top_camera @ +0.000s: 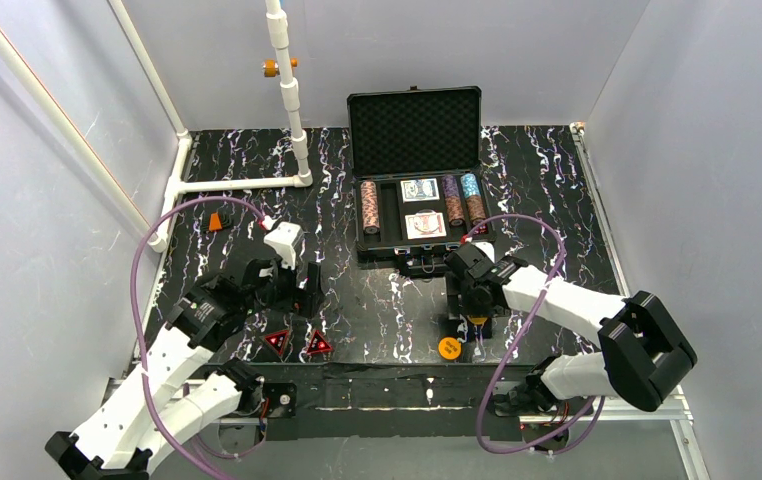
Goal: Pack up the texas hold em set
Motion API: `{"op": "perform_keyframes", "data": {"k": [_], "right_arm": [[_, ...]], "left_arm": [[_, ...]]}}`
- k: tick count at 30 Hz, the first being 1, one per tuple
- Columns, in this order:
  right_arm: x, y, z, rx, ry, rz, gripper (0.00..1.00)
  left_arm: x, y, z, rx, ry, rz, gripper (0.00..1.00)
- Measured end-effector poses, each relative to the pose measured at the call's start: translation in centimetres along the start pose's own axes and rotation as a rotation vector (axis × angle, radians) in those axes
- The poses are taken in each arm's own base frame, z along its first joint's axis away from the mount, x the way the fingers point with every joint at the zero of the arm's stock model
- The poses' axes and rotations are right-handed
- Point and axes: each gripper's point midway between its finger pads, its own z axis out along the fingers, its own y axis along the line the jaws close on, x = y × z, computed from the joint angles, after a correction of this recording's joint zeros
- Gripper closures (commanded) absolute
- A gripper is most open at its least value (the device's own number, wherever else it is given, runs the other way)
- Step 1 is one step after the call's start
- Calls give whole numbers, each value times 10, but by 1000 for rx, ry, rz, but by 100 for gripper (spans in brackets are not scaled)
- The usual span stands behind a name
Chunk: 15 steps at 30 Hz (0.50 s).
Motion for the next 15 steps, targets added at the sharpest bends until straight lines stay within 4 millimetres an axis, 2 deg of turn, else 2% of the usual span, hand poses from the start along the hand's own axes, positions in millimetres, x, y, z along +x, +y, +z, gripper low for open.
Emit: {"op": "perform_keyframes", "data": {"k": [7, 12, 15], "right_arm": [[-1, -8, 7, 7, 7, 70, 20], [-2, -6, 10, -20, 14, 109, 29], [-3, -5, 11, -25, 12, 114, 31]], "left_arm": [[-3, 4, -3, -21, -23, 0, 7], [-3, 5, -2, -25, -22, 0, 7], [-3, 5, -3, -25, -26, 0, 7]]}}
